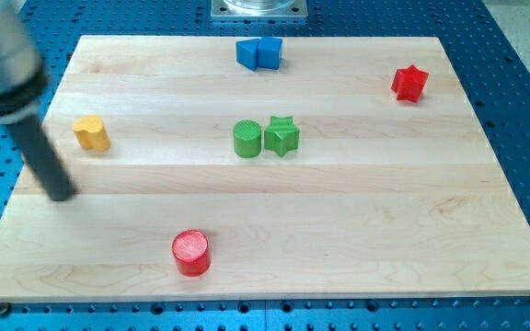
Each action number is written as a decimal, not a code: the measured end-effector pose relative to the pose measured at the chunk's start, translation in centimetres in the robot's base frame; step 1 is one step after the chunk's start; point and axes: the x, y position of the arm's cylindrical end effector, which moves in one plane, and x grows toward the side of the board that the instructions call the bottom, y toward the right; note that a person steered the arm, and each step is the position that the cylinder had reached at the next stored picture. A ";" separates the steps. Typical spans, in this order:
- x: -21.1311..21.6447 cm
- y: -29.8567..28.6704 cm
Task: Place the arm above the green blocks
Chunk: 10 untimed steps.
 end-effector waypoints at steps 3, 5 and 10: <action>-5.3 7.4; -0.5 5.5; -1.7 7.5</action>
